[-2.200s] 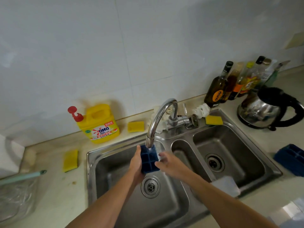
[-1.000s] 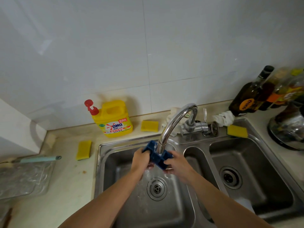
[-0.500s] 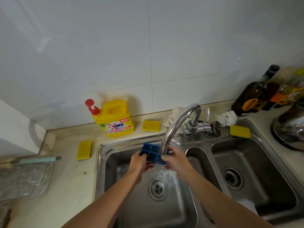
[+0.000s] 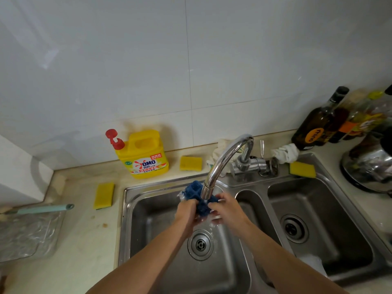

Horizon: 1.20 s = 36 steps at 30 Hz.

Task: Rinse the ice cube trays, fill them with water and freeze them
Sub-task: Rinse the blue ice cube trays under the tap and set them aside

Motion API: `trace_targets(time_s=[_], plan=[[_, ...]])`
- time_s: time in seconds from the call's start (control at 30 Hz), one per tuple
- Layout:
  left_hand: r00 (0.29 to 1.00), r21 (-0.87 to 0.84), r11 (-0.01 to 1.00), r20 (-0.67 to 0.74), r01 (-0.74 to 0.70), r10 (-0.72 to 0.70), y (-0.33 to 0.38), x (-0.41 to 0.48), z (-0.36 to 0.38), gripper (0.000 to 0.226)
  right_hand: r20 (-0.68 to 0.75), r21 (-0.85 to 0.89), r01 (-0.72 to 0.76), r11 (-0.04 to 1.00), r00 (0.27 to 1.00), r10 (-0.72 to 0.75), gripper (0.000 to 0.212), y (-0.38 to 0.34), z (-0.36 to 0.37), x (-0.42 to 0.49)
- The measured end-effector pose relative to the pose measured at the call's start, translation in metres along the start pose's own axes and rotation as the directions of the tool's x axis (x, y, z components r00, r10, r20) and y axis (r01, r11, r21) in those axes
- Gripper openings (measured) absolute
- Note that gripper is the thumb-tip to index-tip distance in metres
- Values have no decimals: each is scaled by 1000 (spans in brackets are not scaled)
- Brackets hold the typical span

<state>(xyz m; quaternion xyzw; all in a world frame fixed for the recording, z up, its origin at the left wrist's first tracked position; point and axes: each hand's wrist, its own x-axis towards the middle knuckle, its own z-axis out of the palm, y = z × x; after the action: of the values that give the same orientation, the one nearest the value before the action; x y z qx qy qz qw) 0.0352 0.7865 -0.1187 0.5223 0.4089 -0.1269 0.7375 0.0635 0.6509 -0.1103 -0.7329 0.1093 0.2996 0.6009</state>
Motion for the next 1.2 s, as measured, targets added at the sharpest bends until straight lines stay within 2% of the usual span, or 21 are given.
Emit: trace_targets(time_s=[0.07,0.17,0.23,0.33,0.47,0.5,0.57,0.67,0.8,0.9,1.07,1.13,1.2], plan=[[993,196,974,-8,-117,121,3,1,-3,23,22,-16,-37,999,999,37,23,1,-1,1],[965,471,846,48,-249,257,8,1,-4,19,49,-93,-55,994,997,59,24,0,3,-1],[954,548,787,75,-282,290,10,0,-6,20,67,-163,-39,986,996,51,18,-2,8,-4],[947,549,778,92,-306,308,9,2,-9,18,37,-318,19,948,999,-8,18,-8,15,-4],[957,302,912,164,-278,238,6,-4,-10,15,-24,-254,55,966,998,-63,15,-13,14,0],[957,273,923,181,-270,226,5,-4,-9,22,-32,-238,55,970,997,-64,17,-14,13,-1],[960,251,934,181,-256,214,3,-5,-8,34,-36,-246,83,966,995,-95,20,-14,16,-4],[962,264,930,172,-254,214,1,-2,-9,33,-59,-313,122,942,987,-148,22,-10,21,-9],[951,378,878,212,-293,226,0,0,-13,37,-99,-299,196,934,967,-235,39,-5,19,-8],[945,454,829,174,-327,277,2,2,-19,37,-77,-243,172,955,978,-196,49,-7,13,-9],[914,526,752,294,-398,279,4,-1,-30,35,-13,-123,118,985,993,-120,46,-12,2,-2],[889,565,691,348,-451,296,6,-1,-31,29,7,-145,130,981,991,-130,42,-13,3,-2],[878,604,639,361,-477,313,7,0,-30,32,-4,-239,142,961,989,-148,31,-12,6,-1]])
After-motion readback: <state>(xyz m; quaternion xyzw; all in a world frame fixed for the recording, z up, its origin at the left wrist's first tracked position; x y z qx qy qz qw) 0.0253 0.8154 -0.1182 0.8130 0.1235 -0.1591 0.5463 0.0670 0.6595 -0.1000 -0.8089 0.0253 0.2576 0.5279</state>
